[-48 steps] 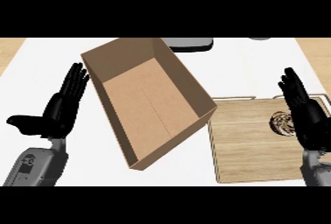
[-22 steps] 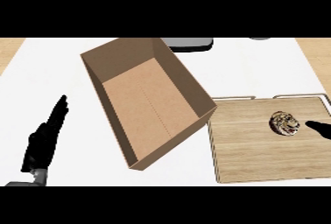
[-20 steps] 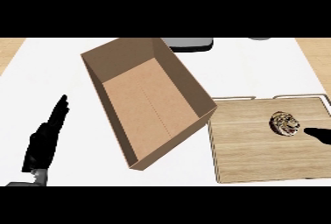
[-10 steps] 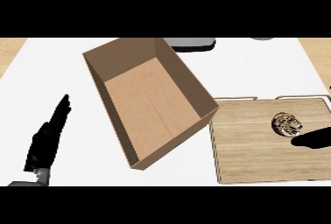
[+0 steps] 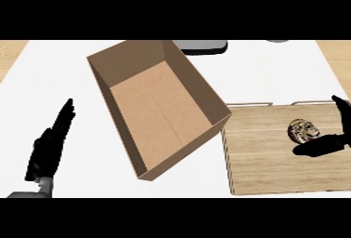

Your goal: Pick the cupcake from the tray and place it in the cardboard box

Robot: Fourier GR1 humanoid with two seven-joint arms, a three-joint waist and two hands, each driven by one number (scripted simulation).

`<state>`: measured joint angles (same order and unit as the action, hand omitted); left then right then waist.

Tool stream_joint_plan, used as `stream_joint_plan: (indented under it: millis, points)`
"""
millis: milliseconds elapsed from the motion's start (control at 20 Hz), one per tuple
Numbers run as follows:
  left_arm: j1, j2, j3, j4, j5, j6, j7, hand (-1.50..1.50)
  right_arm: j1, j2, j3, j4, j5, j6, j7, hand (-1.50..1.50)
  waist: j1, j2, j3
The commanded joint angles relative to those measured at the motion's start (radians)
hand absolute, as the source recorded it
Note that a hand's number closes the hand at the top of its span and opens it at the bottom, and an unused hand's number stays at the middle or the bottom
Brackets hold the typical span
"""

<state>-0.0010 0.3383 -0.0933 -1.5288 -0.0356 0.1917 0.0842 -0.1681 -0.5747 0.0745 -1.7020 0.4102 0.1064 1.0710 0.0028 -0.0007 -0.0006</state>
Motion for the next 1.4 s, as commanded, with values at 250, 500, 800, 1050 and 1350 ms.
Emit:
stream_joint_plan:
  millis: [250,500,800,1050,1350]
  points:
    - [-0.013,-0.009,0.038,-0.013,-0.02,-0.035,0.018,0.0,0.0,0.065,-0.021,0.006,0.045,0.066,0.111,-1.5,-0.004,-0.001,0.0]
    - [-0.028,-0.048,0.042,0.02,-0.036,-0.056,0.023,0.0,0.005,0.117,-0.045,0.118,0.121,0.019,-0.009,-1.5,-0.002,0.001,0.001]
    - [0.004,-0.074,0.063,-0.021,-0.069,-0.06,0.005,0.0,-0.03,0.155,-0.079,0.16,0.161,0.046,-0.035,-1.5,-0.001,0.001,0.001]
    - [0.027,-0.079,0.068,-0.065,-0.083,-0.09,0.028,0.0,-0.065,0.196,-0.093,0.159,0.189,0.07,-0.001,-1.5,0.001,0.0,0.001]
    - [0.049,-0.073,0.124,-0.04,-0.082,-0.129,-0.016,0.0,-0.049,0.234,-0.117,0.249,0.243,0.023,-0.098,-1.5,0.002,0.001,0.001]
